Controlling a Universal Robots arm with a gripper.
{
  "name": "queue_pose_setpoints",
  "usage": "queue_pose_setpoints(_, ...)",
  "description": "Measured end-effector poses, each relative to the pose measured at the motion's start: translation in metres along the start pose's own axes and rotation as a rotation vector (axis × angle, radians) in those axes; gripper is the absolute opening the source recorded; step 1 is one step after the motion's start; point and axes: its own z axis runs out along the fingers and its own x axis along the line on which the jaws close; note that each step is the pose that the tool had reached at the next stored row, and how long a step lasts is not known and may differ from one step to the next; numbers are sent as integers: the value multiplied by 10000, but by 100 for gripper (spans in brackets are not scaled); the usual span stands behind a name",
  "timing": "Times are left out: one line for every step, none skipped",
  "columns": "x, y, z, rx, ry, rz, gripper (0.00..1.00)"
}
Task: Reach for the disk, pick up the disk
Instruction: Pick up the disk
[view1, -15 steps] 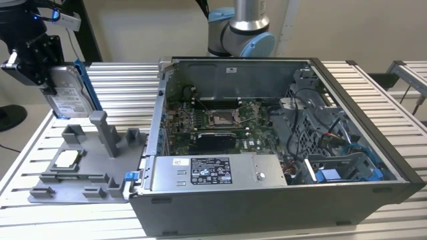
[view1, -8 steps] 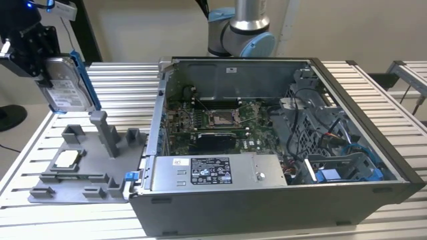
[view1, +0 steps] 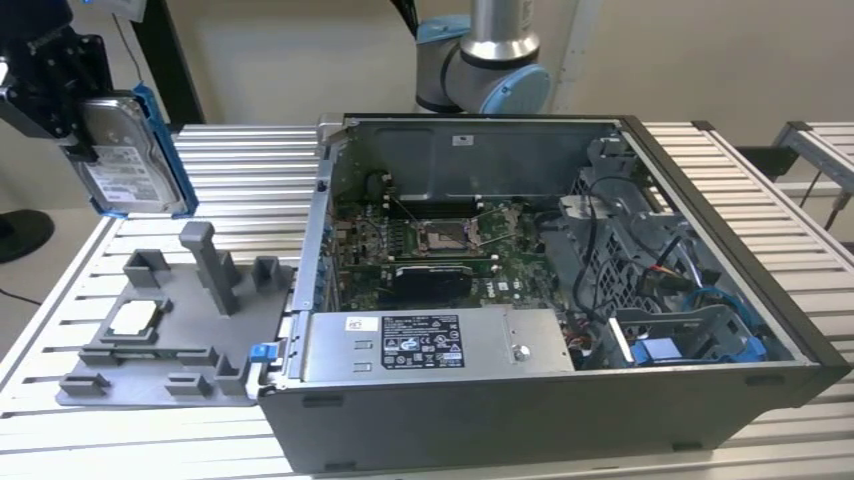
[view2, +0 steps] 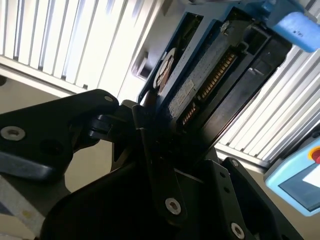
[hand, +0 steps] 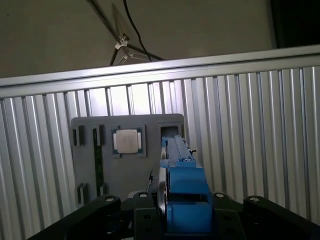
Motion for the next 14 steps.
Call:
queue_pose_setpoints(0, 0, -16, 0, 1, 0, 0)
queue_pose_setpoints(0, 0, -32, 1, -1, 0, 0)
queue_pose_setpoints(0, 1, -56, 0, 0, 0, 0)
queue_pose_setpoints(0, 1, -82, -1, 1, 0, 0)
queue_pose_setpoints(-1, 1, -113, 0, 0, -1, 0)
queue_pose_setpoints(-1, 1, -144, 0, 0, 0, 0)
queue_pose_setpoints(-1, 1, -174, 0, 0, -1, 0)
queue_pose_setpoints(-1, 2, -209, -1, 0, -1, 0)
queue_pose_setpoints(-1, 2, -237, 0, 0, 0, 0)
queue_pose_setpoints(-1, 2, -268, 0, 0, -1, 0)
queue_pose_setpoints(-2, 2, -301, 0, 0, -1, 0)
queue_pose_setpoints(-2, 2, -339, -1, 1, -1, 0)
queue_pose_setpoints(-2, 2, -374, 1, -1, -1, 0)
queue_pose_setpoints(-2, 3, -413, 1, 0, -1, 0)
